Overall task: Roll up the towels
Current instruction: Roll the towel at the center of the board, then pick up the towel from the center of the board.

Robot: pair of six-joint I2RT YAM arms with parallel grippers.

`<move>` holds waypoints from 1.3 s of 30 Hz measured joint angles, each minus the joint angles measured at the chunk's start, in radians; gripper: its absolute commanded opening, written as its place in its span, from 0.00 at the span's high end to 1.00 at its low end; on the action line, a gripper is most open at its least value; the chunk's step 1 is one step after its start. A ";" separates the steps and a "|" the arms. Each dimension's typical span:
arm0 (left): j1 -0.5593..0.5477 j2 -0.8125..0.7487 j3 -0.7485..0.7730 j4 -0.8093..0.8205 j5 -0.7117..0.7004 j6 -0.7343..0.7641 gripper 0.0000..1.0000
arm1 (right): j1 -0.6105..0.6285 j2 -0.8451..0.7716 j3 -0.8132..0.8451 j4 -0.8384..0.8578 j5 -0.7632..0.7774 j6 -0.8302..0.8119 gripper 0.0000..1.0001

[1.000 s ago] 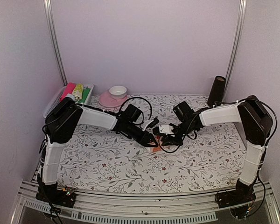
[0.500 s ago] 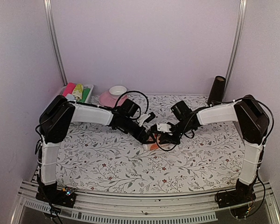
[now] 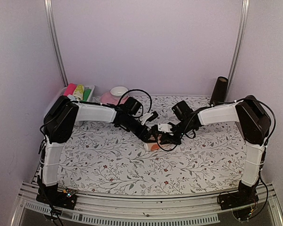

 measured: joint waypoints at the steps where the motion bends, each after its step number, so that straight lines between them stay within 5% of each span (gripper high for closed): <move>1: 0.006 0.005 0.002 -0.001 0.022 -0.002 0.03 | 0.000 0.000 0.000 0.000 0.000 0.000 0.84; 10: 0.035 0.086 0.071 -0.045 0.182 -0.002 0.03 | 0.003 0.003 0.000 -0.003 0.009 -0.001 0.84; 19: 0.029 0.089 0.060 -0.068 0.220 0.025 0.14 | 0.003 0.003 0.000 -0.003 0.010 -0.001 0.84; 30: 0.013 0.097 0.063 -0.092 0.194 0.043 0.53 | 0.004 0.003 0.000 -0.005 0.011 -0.004 0.84; 35: 0.011 0.103 0.066 -0.095 0.206 0.052 0.97 | 0.005 0.003 0.000 -0.005 0.014 -0.004 0.84; 39: 0.011 0.103 0.067 -0.095 0.215 0.053 1.00 | 0.005 0.002 0.000 -0.006 0.018 -0.004 0.72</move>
